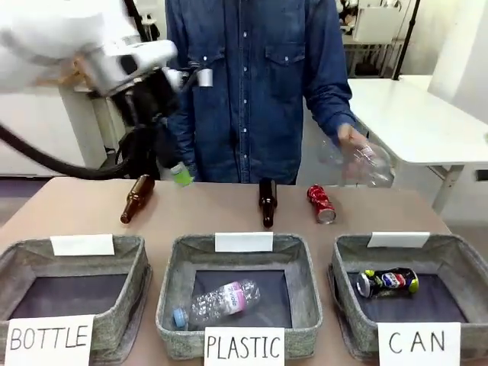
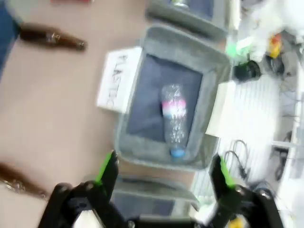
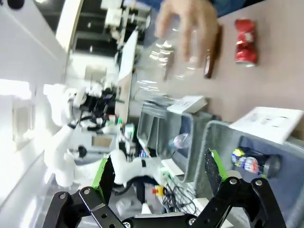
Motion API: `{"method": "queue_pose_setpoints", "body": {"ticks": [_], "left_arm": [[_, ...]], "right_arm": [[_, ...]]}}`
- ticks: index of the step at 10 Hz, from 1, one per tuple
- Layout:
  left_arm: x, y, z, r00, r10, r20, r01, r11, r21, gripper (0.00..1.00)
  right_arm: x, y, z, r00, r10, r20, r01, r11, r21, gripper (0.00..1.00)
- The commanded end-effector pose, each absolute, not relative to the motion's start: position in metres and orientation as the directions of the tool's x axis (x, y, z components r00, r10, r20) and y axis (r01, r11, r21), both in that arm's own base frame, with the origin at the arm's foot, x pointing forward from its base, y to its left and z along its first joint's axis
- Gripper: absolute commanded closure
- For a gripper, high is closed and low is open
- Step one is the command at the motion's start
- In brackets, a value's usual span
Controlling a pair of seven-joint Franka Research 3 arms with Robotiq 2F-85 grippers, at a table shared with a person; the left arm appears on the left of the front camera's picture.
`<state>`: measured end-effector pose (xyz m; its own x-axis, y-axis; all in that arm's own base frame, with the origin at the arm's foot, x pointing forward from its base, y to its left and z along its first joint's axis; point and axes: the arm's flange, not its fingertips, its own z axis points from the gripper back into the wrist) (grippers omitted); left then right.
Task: Sort the can waste into the basket.
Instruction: Pick up the can waste from the table and place it in the right Fabric basket.
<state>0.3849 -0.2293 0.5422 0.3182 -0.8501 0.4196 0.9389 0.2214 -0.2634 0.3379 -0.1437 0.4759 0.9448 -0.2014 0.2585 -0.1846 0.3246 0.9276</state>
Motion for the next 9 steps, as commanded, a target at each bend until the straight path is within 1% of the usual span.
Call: {"method": "queue_pose_setpoints", "body": {"ticks": [1,2,3,4,5,6,7,8,9], "left_arm": [[0.362,-0.172,0.535,0.624,-0.620,0.476,0.780,0.459,-0.425,0.00],[0.360,-0.132,0.533,0.751,-0.423,0.507,0.660,0.506,-0.555,0.00],[0.355,-0.089,0.530,0.885,-0.186,0.427,0.460,0.497,-0.736,0.00],[0.346,-0.050,0.525,0.903,-0.040,0.428,0.411,0.377,-0.830,0.00],[0.334,-0.010,0.517,0.880,0.039,0.474,0.459,0.191,-0.868,0.00],[0.326,0.024,0.496,0.893,0.109,0.436,0.419,0.148,-0.896,0.00],[0.322,0.050,0.472,0.885,0.143,0.444,0.440,0.056,-0.896,0.00],[0.327,0.060,0.441,0.885,0.145,0.442,0.439,0.055,-0.897,0.00],[0.322,0.040,0.498,0.898,-0.069,0.435,0.439,0.225,-0.870,0.00]], "right_arm": [[0.360,-0.078,0.477,0.949,-0.079,0.305,-0.271,0.285,0.919,0.00],[0.365,-0.053,0.479,0.940,-0.033,0.340,-0.322,0.249,0.913,0.00],[0.370,-0.035,0.482,0.936,-0.002,0.352,-0.344,0.203,0.917,0.00],[0.375,-0.026,0.479,0.936,-0.009,0.352,-0.342,0.214,0.915,0.00],[0.379,-0.024,0.475,0.940,-0.036,0.339,-0.322,0.232,0.918,0.00],[0.382,-0.029,0.474,0.939,-0.070,0.336,-0.310,0.248,0.918,0.00],[0.383,-0.040,0.478,0.936,-0.105,0.335,-0.303,0.241,0.922,0.00],[0.384,-0.056,0.484,0.936,-0.147,0.319,-0.280,0.235,0.931,0.00],[0.376,-0.032,0.474,0.950,-0.046,0.310,-0.289,0.247,0.925,0.00]]}}
